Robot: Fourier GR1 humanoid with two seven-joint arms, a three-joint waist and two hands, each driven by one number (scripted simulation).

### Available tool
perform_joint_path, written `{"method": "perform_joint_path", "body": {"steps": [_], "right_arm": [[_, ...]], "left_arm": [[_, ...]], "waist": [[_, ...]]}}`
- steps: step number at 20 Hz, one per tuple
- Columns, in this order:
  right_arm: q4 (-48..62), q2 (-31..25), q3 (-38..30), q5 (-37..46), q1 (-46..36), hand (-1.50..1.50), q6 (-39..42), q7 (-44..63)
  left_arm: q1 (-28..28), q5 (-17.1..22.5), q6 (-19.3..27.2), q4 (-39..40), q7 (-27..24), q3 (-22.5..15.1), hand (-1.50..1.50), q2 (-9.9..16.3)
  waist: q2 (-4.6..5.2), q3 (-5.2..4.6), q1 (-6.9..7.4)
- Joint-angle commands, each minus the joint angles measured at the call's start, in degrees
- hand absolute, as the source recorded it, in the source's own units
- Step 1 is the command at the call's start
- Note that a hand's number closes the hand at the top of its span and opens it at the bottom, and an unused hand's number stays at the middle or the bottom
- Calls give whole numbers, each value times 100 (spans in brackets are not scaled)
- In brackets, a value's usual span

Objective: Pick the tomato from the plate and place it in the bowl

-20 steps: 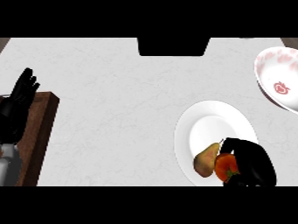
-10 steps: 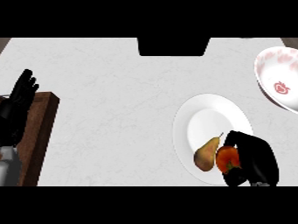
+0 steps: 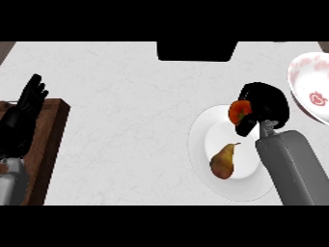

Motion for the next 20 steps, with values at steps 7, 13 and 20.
{"method": "perform_joint_path", "body": {"steps": [7,13,20], "right_arm": [[-831,-150,-275,974,-1392,150,-784,1092],[-1669,-676,-953,643,-1232,150,-309,1135],[-579,-1213,-1990,-109,-1372,150,-896,82]], "left_arm": [[-35,-47,50,18,89,19,0,-39],[182,-15,-69,-73,-120,131,0,20],[190,-122,-14,-58,-144,108,0,-69]], "waist": [[-32,0,-101],[-35,2,-130],[-19,4,-84]]}}
